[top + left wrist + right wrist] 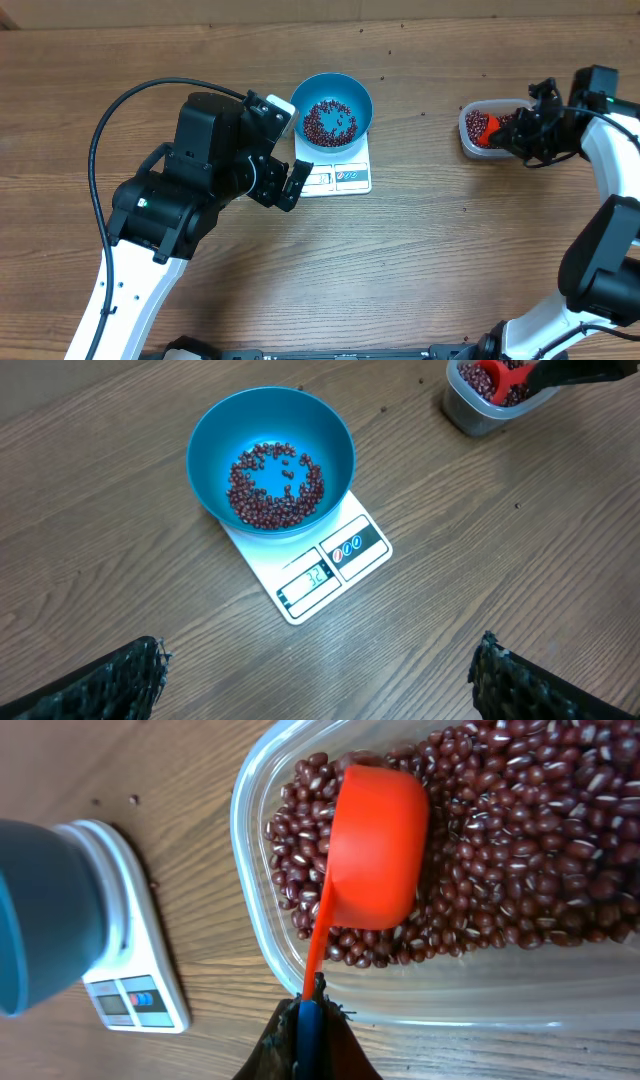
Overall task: Scoop item into bowl and weigh 150g on scale
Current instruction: 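Dip the scoop into the bean tub again with the right gripper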
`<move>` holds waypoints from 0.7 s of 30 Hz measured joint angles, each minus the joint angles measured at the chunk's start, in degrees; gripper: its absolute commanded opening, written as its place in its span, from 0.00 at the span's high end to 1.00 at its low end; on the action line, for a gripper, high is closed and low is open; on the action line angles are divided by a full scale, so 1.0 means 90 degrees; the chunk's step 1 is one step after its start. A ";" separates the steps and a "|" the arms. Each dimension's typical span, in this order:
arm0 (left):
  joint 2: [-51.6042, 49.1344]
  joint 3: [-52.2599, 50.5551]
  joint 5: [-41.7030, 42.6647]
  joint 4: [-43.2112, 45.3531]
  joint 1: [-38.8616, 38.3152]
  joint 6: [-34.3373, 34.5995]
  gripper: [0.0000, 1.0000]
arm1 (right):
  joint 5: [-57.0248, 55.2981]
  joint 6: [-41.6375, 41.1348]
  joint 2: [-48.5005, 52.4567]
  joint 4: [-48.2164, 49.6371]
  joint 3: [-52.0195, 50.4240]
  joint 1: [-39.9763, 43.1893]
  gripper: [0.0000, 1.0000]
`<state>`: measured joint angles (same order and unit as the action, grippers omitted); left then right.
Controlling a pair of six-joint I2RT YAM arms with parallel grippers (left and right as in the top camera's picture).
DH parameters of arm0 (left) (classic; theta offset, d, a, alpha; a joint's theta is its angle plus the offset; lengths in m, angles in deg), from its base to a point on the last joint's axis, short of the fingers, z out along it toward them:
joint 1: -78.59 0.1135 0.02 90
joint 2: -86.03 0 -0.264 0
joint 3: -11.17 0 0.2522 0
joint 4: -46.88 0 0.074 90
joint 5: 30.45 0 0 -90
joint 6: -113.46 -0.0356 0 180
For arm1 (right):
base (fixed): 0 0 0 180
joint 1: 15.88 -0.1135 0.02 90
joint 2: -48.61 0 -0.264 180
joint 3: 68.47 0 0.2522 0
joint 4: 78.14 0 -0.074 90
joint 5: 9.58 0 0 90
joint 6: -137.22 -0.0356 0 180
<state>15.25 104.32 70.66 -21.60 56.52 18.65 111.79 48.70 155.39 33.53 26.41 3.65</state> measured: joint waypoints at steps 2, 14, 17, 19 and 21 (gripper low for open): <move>0.0000 0.0000 0.0000 0.0000 0.0000 0.0000 0.00 | 0.0267 0.0000 0.0000 -0.0002 -0.0017 0.0187 0.96; 0.0000 0.0000 0.0000 0.0000 0.0000 0.0000 0.00 | 0.1664 0.0117 0.0000 -0.0185 -0.0017 0.1532 0.96; 0.0000 0.0000 0.0000 0.0000 0.0000 0.0000 0.00 | 0.2103 0.0306 0.0000 -0.0301 -0.0017 0.1715 0.96; 0.0000 0.0000 0.0000 0.0000 0.0000 0.0000 0.00 | 0.2378 0.0435 0.0000 -0.0408 -0.0017 0.1766 0.96; 0.0000 0.0000 0.0000 0.0002 0.0000 0.0000 0.00 | 0.2616 0.0568 0.0000 -0.0471 -0.0017 0.1766 0.96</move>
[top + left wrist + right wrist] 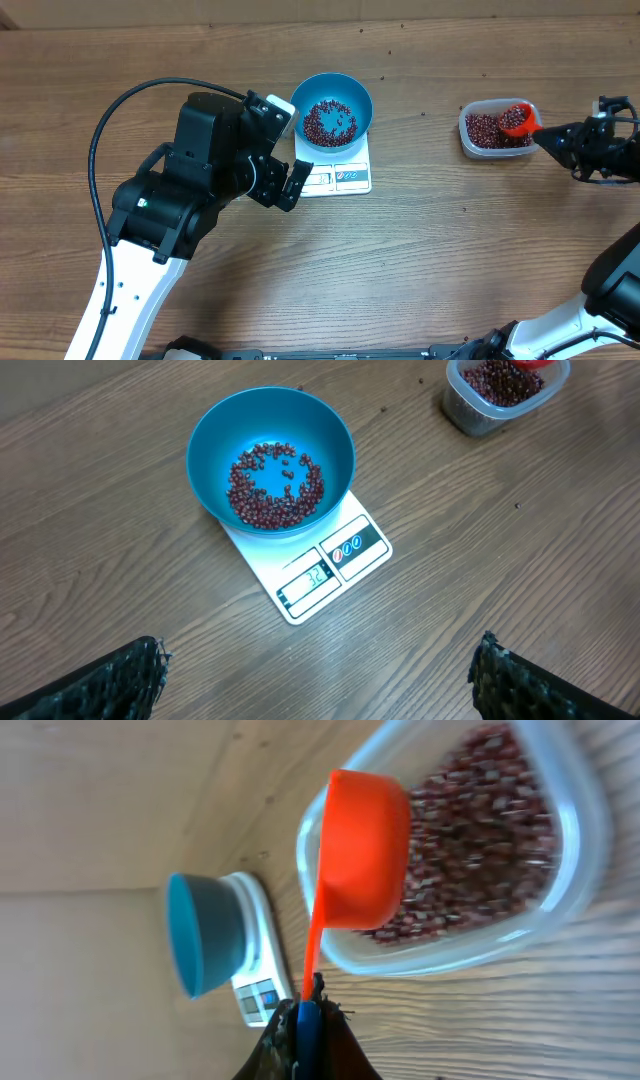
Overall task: Scoop item into bowl and weigh 150g on scale
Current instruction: 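Dip the scoop into the bean tub again with the right gripper, then lift the filled scoop and move it over the blue bowl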
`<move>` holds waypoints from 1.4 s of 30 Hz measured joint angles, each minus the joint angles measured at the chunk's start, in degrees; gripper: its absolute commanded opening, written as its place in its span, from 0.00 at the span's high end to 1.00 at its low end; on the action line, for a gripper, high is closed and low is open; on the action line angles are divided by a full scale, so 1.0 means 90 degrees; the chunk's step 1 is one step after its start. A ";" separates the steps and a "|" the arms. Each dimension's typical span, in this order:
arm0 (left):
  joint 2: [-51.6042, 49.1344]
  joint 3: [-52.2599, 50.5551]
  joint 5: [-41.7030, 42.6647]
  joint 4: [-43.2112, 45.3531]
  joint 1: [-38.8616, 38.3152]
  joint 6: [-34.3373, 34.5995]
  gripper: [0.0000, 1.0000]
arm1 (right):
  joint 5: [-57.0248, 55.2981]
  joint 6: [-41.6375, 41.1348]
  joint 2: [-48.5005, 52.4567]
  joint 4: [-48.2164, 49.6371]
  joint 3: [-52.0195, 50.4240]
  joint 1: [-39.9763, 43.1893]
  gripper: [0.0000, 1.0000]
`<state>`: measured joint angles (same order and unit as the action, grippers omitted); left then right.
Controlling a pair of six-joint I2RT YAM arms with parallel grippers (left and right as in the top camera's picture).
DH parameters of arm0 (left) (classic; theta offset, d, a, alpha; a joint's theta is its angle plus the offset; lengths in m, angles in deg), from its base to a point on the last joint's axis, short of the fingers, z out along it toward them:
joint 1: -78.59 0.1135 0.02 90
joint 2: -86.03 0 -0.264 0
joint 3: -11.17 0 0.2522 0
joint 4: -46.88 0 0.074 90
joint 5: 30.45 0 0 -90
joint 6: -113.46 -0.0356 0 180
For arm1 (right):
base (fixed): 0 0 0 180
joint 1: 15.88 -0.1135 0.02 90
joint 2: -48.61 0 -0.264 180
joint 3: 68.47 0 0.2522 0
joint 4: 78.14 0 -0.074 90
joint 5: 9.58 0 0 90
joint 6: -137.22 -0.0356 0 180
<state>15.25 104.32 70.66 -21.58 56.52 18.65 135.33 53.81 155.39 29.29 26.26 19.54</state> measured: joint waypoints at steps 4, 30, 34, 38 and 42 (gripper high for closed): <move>0.0000 0.0000 0.0000 0.0000 0.0000 0.0000 0.00 | 0.0520 0.0284 0.0000 -0.0119 0.0000 -0.0019 0.96; 0.0000 0.0000 -0.0002 -0.0002 0.0000 0.0000 0.00 | 0.1112 -0.0265 0.0002 0.0459 0.0789 -0.3058 0.96; 0.0000 0.0000 -0.0002 0.0000 0.0000 0.0002 0.01 | 0.0367 -0.0624 0.0002 0.0464 0.1171 -0.3767 0.96; 0.0000 0.0000 -0.0002 -0.0002 0.0000 0.0000 0.01 | -0.0733 -0.0908 0.0002 0.0386 0.1576 -0.4571 0.96; 0.0000 0.0000 -0.0002 0.0000 0.0000 0.0002 0.00 | -0.1960 -0.1005 0.0002 0.0117 0.2008 -0.5243 0.96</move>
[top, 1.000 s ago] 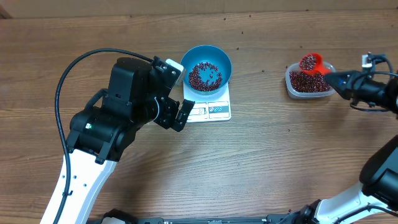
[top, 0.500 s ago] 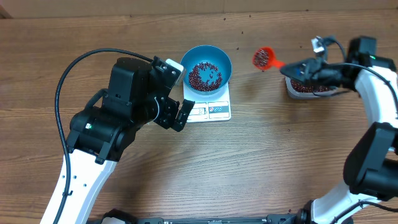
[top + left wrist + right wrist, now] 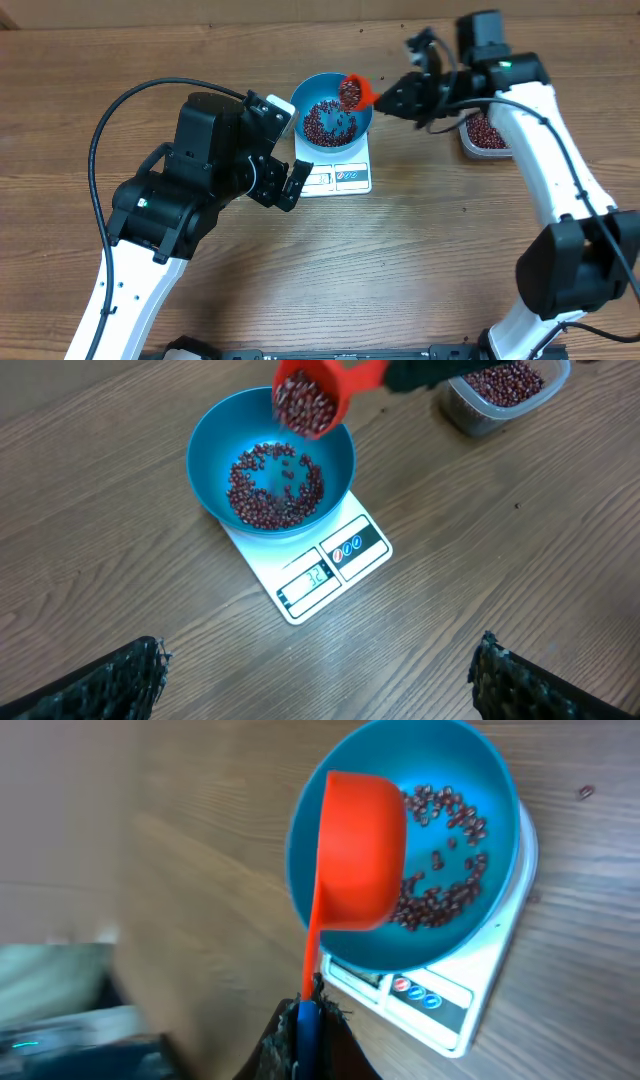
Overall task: Scoop item into bowl and weigh 150g on scale
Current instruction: 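Lift the filled scoop and move it over the blue bowl, then tip the scoop to pour beans into the blue bowl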
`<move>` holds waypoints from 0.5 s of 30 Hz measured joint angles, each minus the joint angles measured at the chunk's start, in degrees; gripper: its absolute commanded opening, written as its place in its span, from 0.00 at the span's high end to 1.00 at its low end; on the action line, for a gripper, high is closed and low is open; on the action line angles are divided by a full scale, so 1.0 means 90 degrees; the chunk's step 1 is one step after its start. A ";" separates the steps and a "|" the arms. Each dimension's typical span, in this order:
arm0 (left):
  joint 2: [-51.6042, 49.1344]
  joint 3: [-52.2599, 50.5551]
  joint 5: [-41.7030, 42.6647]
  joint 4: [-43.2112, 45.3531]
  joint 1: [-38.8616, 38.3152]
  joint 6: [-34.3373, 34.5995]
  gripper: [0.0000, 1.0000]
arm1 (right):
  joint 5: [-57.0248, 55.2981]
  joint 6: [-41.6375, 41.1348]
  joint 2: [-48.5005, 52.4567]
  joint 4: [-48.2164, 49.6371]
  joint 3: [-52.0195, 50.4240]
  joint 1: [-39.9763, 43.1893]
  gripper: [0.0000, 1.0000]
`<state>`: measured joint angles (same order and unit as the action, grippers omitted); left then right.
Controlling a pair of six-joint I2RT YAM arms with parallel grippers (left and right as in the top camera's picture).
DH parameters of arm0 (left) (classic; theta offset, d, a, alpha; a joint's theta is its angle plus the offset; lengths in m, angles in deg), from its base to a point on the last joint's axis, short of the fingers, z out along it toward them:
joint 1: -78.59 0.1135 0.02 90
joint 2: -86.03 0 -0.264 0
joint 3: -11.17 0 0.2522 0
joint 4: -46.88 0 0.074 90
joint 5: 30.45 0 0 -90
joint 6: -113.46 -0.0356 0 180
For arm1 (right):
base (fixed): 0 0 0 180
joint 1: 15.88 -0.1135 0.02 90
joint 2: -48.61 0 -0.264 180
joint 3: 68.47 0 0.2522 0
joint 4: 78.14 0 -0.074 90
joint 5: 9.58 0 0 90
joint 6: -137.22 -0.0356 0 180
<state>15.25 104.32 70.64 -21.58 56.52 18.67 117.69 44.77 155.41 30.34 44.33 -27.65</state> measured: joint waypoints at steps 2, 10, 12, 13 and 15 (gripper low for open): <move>0.0000 0.0000 0.0000 -0.0002 0.0000 -0.0002 0.01 | -0.0741 -0.0034 0.0000 -0.0136 0.0236 -0.0359 0.96; 0.0000 0.0000 0.0000 0.0000 0.0000 -0.0002 0.00 | -0.3400 -0.0058 0.0000 -0.0231 0.0571 -0.1443 0.96; 0.0000 0.0000 0.0000 -0.0002 0.0000 -0.0002 0.00 | -0.3888 -0.0056 0.0000 -0.0228 0.0571 -0.1608 0.96; 0.0000 0.0000 0.0000 -0.0002 0.0000 0.0000 0.00 | -0.4051 -0.0056 0.0000 -0.0228 0.0571 -0.1668 0.96; 0.0000 0.0000 0.0000 -0.0002 0.0000 -0.0002 0.01 | -0.4386 -0.0053 0.0000 -0.0233 0.0571 -0.1768 0.96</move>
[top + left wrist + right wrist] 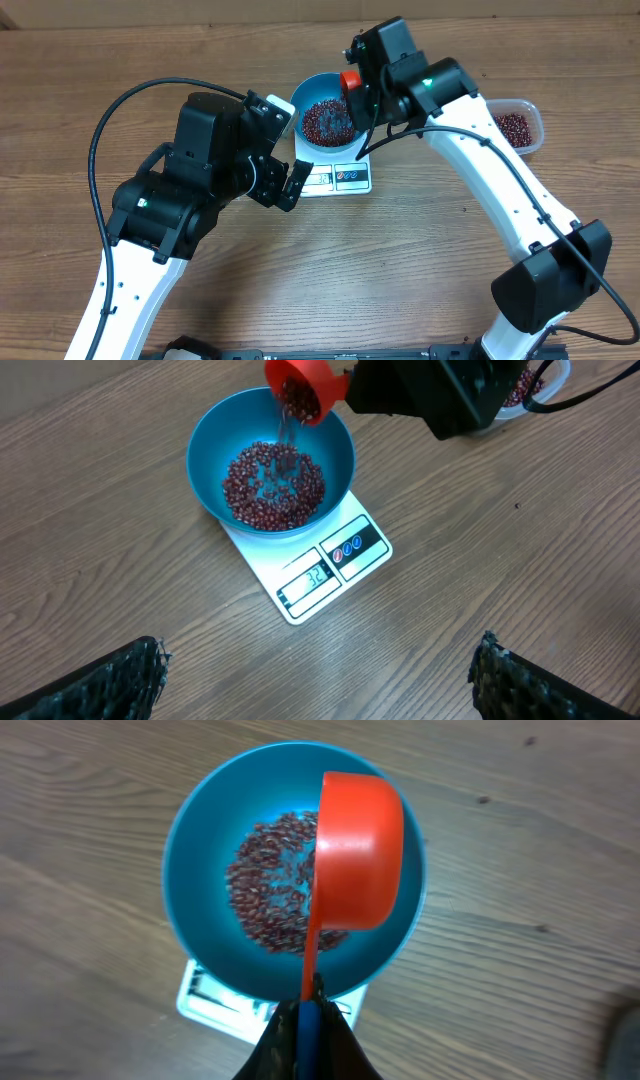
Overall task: Scoop item into bowl and weigh 150g on scale
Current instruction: 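Tip the scoop to pour beans into the blue bowl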
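A blue bowl (318, 104) of red beans (272, 478) stands on the white scale (340, 179). My right gripper (308, 1020) is shut on the handle of an orange scoop (357, 850), held tilted over the bowl (200, 860); in the left wrist view beans fall from the scoop (300, 388) into the bowl (215, 450). The scale display (310, 580) is lit, its figures too small to read. My left gripper (320, 675) hangs open above bare table in front of the scale, nothing between its fingertips (120, 680).
A clear tub of red beans (515, 128) sits at the right of the table, about a bowl's width beyond the right arm. A few stray beans lie on the wooden table (400, 260) behind the bowl.
The right gripper has moved further over the bowl and the scoop is tipped more steeply; beans are pouring out and the heap in the bowl has grown. The left arm has not moved.
The scoop lay face down in the bean tub at the right. Then it was held full just above the tub. Then it was over the bowl's rim, still loaded. Now it is tilted over the bowl with beans dropping in.
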`<move>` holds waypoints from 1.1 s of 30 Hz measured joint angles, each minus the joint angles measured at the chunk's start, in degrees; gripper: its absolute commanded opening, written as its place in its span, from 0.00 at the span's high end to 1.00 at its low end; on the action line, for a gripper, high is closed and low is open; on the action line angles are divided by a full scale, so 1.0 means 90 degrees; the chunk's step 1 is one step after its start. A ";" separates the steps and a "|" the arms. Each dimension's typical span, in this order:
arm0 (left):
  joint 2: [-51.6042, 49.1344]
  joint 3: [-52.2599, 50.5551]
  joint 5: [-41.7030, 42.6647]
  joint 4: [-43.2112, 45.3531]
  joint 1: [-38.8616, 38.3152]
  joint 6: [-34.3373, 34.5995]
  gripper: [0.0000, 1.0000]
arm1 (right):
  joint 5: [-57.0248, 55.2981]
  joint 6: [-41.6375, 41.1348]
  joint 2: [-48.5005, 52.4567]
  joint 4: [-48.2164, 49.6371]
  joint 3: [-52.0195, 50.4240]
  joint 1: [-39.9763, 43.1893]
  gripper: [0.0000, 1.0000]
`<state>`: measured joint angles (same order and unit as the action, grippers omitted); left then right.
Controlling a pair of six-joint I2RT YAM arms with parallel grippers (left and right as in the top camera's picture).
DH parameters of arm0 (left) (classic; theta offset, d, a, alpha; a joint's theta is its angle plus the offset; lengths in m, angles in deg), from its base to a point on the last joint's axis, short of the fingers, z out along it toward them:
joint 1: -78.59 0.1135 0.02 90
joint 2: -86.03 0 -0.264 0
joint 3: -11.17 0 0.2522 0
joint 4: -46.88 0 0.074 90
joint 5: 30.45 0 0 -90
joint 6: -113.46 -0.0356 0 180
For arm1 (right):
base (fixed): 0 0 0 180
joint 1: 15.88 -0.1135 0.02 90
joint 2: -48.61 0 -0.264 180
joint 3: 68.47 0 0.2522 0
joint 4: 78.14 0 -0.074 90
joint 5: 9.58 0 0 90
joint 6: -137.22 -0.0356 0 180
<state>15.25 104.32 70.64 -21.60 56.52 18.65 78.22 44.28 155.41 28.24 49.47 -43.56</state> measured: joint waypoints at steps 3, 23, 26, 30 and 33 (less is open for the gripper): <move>0.0000 0.0000 0.0000 0.0000 0.0000 0.0000 0.01 | -0.0294 0.0010 0.0000 0.0000 0.0000 -0.0087 0.96; 0.0000 0.0000 0.0000 0.0000 0.0000 0.0000 0.00 | -0.0520 0.0313 0.0000 -0.0146 0.0000 -0.0267 0.96; 0.0000 0.0000 0.0000 0.0000 0.0000 0.0000 0.00 | -0.0512 0.0330 0.0000 -0.0141 0.0000 -0.0267 0.96; 0.0000 0.0000 0.0000 0.0000 0.0000 0.0000 0.00 | -0.0384 0.0330 0.0000 -0.0138 0.0000 -0.0267 0.96; 0.0000 0.0000 0.0000 0.0002 0.0000 0.0000 0.01 | -0.0316 0.0330 0.0000 -0.0138 0.0000 -0.0267 0.96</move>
<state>15.25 104.32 70.64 -21.58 56.52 18.65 75.38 47.26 155.41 26.99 49.47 -45.97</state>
